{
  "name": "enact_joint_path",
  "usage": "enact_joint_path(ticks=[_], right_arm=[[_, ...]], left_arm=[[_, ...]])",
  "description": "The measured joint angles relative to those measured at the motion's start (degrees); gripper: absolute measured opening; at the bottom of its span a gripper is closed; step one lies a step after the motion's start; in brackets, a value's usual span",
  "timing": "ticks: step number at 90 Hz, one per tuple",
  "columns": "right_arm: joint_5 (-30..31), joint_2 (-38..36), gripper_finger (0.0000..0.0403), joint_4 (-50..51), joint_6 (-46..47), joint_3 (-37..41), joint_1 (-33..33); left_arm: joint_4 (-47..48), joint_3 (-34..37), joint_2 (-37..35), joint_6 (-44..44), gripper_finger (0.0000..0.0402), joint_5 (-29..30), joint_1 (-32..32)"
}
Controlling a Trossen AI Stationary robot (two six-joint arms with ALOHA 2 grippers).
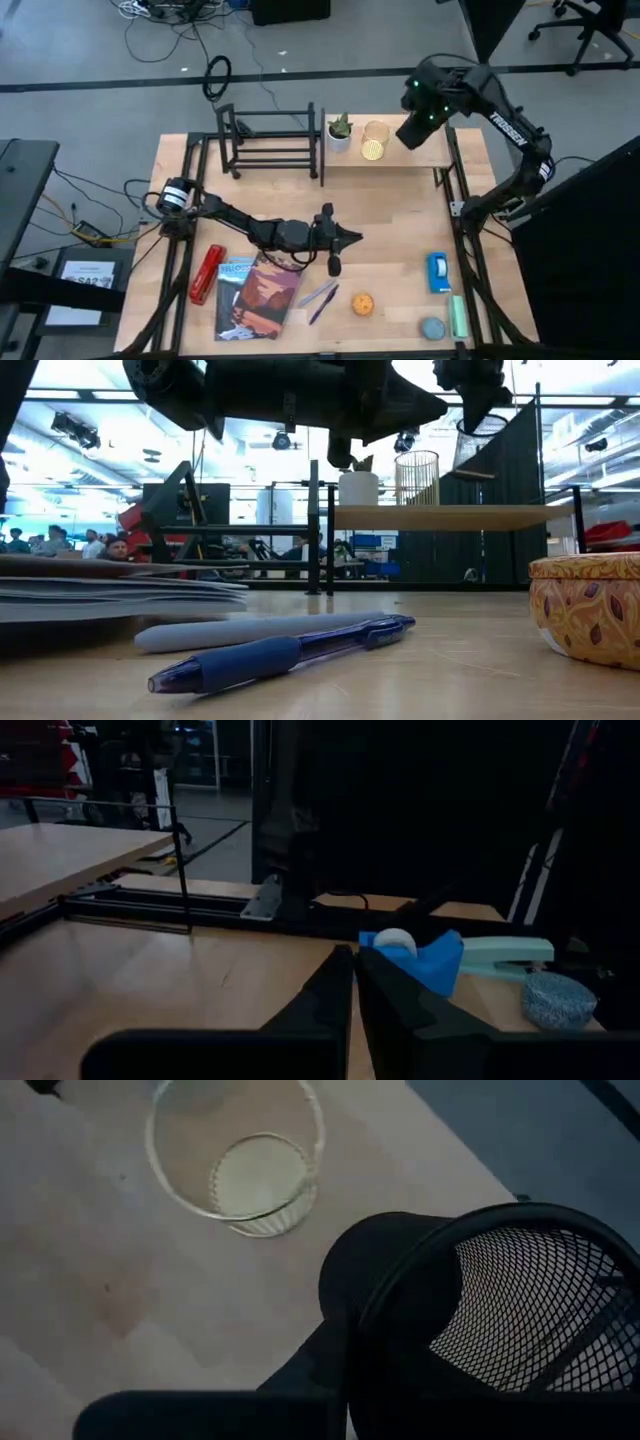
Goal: Stock shelves
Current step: Put the black pen organizer on the shelf, then put the purple pen into the yellow pen organizer on the shelf
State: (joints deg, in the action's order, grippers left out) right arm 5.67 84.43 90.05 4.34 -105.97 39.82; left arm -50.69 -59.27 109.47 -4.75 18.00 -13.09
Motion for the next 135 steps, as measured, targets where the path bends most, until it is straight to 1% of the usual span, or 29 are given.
enact_joint_path(ticks=[13, 25, 40, 52, 69, 79, 90, 117, 135], right_arm=[[-1.2, 0.9, 0.0000, -0.2, -3.6, 3.1, 3.3], [0.2, 0.9, 0.0000, -0.1, -5.2, 7.5, 3.4], [-0.5, 0.9, 0.0000, 0.0, -7.9, 10.9, 4.4], [3.2, 0.9, 0.0000, 0.0, -9.1, 12.2, 4.9], [4.3, 0.8, 0.0000, -0.6, -9.6, 12.2, 5.6], [6.2, 0.8, 0.0002, -0.7, -9.6, 12.2, 6.5], [8.3, 0.8, 0.0025, -1.0, -9.5, 12.2, 7.5], [8.3, 0.8, 0.0118, -1.6, -11.6, 12.2, 8.0], [8.5, -1.2, 0.0146, -1.6, -12.2, 12.2, 7.8]], left_arm=[[0.0, 0.0, 0.0, 0.0, 0.0000, -0.1, -0.1], [0.0, 0.0, 0.0, -0.2, 0.0000, -0.2, -0.2], [0.0, 0.0, 0.0, -0.2, 0.0000, -0.1, -0.4], [0.0, 0.0, 0.0, -0.2, 0.0000, -0.1, -0.5], [0.0, 0.0, 0.0, -0.2, 0.0000, -0.1, -0.6], [0.0, 0.0, 0.0, -0.2, 0.0000, -0.1, -0.6], [0.0, 0.0, 0.0, -0.2, 0.0000, -0.1, -0.6], [1.0, 0.0, 0.0, -0.3, 0.0000, -0.1, -0.6], [1.2, 0.0, 0.0, -0.5, 0.0000, -0.1, -0.6]])
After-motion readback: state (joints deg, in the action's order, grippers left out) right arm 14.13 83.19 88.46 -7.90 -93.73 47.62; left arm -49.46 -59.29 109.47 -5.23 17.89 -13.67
